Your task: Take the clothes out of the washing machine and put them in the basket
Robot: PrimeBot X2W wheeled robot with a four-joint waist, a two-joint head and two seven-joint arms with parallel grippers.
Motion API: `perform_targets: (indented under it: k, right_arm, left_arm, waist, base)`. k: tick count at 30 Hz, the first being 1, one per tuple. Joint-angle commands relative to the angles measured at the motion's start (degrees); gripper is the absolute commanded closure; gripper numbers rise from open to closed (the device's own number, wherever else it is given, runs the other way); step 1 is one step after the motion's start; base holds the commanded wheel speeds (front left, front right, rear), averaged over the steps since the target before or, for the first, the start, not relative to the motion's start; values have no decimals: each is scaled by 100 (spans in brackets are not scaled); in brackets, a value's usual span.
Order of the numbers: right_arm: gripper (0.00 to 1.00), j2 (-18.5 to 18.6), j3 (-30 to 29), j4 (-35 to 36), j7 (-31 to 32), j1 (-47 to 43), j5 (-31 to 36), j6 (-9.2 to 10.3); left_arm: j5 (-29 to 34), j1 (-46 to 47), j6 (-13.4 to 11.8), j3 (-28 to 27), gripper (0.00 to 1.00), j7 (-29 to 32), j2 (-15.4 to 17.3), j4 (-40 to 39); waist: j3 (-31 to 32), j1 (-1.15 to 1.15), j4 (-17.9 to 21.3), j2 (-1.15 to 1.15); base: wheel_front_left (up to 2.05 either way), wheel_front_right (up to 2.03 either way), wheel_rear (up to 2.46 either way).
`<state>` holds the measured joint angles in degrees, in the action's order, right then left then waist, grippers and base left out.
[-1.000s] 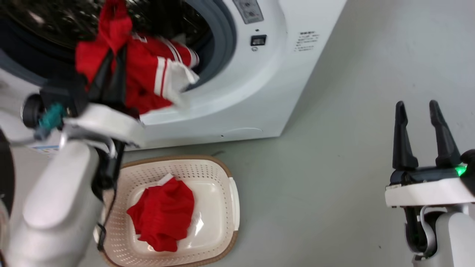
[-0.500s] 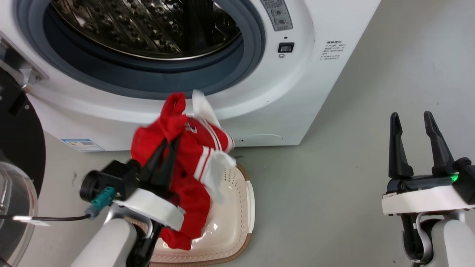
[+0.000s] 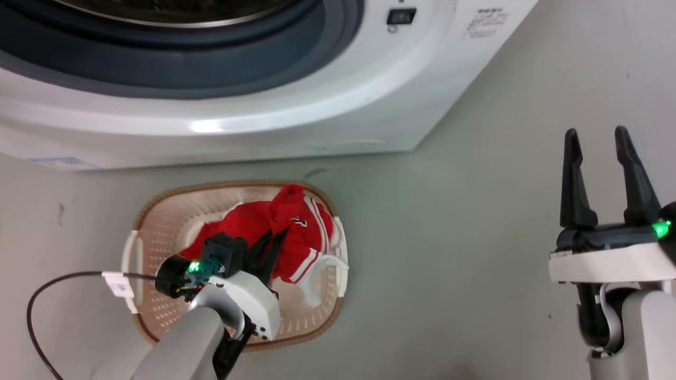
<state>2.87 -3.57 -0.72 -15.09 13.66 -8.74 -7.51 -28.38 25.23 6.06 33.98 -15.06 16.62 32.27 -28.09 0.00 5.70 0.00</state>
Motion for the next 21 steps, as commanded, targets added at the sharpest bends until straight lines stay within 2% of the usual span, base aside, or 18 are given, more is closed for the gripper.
perform_targets:
  k: [1, 4, 10, 21]
  right_arm:
    - [0, 2, -4, 43, -11, 127, -53, 4]
    - [0, 2, -20, 71, -11, 200, -110, 4]
    - [0, 1, 23, 131, -11, 368, -177, 4]
    - [0, 0, -20, 266, -11, 559, -153, 4]
  left_arm:
    - [39, 192, 39, 18, 100, -17, -24, 181]
    - [-291, 357, 111, 15, 100, -14, -189, 743]
    - [-551, 957, 138, 362, 100, 10, -158, 1812]
    - [-1078, 1914, 141, 853, 100, 115, -104, 2919]
  waist:
    - [-391, 0, 194, 0]
    - [-698, 0, 293, 0]
    - [-1270, 0, 488, 0]
    - [-2075, 0, 535, 0]
  base:
    - [0, 0, 0]
    - [0, 0, 0]
    - [0, 0, 0]
    - [0, 0, 0]
